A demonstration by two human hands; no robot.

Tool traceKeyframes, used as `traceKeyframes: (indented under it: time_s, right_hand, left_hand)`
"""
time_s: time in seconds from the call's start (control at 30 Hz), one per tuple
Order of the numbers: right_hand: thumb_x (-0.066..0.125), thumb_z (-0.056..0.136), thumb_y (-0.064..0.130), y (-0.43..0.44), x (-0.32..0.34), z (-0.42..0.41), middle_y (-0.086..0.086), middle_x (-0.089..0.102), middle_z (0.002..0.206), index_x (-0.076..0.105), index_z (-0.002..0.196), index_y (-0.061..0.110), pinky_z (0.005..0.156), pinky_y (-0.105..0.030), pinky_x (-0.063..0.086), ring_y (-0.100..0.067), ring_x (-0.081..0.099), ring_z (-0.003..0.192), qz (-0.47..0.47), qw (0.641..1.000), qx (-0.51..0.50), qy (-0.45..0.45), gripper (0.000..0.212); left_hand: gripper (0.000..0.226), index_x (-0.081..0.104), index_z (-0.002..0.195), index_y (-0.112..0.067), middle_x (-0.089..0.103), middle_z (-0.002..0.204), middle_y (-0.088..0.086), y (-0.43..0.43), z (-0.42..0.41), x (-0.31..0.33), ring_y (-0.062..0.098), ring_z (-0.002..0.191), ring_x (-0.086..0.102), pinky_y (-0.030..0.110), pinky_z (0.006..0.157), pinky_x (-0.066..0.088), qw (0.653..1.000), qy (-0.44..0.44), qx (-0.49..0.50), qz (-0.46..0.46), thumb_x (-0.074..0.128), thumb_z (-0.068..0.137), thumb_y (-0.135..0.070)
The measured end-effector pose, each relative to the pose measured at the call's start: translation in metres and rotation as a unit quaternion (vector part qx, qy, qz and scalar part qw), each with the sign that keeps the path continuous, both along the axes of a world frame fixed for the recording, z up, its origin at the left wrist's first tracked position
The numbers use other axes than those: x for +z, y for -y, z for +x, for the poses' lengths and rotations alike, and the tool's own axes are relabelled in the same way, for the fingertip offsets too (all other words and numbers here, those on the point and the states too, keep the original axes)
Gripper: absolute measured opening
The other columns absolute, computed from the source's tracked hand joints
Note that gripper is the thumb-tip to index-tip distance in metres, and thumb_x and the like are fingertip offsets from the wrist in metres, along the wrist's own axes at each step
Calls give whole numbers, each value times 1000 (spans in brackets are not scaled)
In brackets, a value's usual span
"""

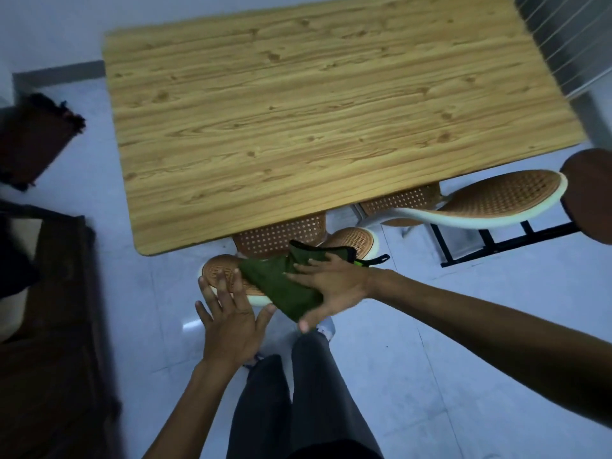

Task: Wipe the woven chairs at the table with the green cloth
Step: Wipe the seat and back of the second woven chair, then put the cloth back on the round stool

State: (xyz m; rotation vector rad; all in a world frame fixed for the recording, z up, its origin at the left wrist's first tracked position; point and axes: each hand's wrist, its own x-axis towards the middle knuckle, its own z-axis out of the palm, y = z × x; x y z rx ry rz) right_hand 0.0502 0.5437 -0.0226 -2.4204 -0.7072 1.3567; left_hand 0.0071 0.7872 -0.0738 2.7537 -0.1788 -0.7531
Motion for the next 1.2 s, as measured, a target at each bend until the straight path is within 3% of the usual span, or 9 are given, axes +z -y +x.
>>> traceKeyframes:
  time_s: [0.1,0.17,0.27,0.47,0.6,0.83,1.0,1.1,1.2]
  right_hand:
    - [58,54,92,0,-19,-24,-17,13,165,-3,157,20,112,-62,26,-44,29,143,-46,984,95,145,140]
    - [74,69,62,-5,-32,-34,-19,33,157,11,157,14,102,-55,40,-44,48,128,-45,972,77,216,119]
    - [62,85,29,-15,-40,-40,-14,52,145,29,153,16,92,-47,47,-39,60,113,-14,956,16,294,77]
    - [35,97,45,-17,-16,-43,-12,51,148,34,153,18,99,-47,46,-35,58,121,-13,954,17,300,62]
    - [55,88,43,-25,-1,-64,-11,45,153,36,152,19,107,-57,37,-39,48,132,15,957,-18,289,71]
    - [38,87,41,-11,28,-91,-9,26,163,23,157,17,117,-60,10,-41,21,149,68,969,-111,210,76]
    - [67,91,16,39,43,-116,-2,35,159,32,154,16,117,-49,28,-21,30,148,211,897,-308,238,72]
    - [67,93,12,84,72,-136,4,43,153,35,153,24,107,-26,37,-6,43,134,267,836,-448,171,69]
    - [61,96,16,141,90,-166,-2,39,155,25,154,38,108,-20,28,-15,41,138,238,809,-512,163,71]
  left_hand:
    - [96,-2,155,-8,-9,163,21,1,1,1,39,145,-26,68,113,0,1000,-2,4,-4,32,88,-68]
    - [93,-2,155,-7,-8,163,22,0,1,1,41,145,-25,69,113,1,1000,2,3,-8,38,92,-63]
    - [92,-5,155,-8,-9,162,22,-1,3,4,43,144,-25,69,112,1,1000,-7,-5,-11,34,93,-64]
    - [87,-15,153,-14,-19,162,15,-2,12,19,43,143,-28,65,115,-1,998,-67,-15,-9,30,97,-62]
    - [92,-19,153,-15,-18,164,11,-5,13,31,42,146,-23,64,115,-5,995,-93,-27,-18,30,95,-67]
    - [103,8,156,-9,17,163,16,5,1,47,39,150,8,67,113,3,996,8,-25,-82,33,82,-76]
    - [91,-4,155,-22,30,157,20,76,-6,71,44,143,26,63,113,23,982,53,-3,-179,58,92,-45]
    - [89,-4,154,-26,21,163,14,146,-7,87,38,149,14,60,117,11,979,39,13,-201,60,93,-37]
    - [88,-1,154,-22,20,163,14,231,-13,106,35,150,10,55,118,2,979,7,1,-203,62,93,-23]
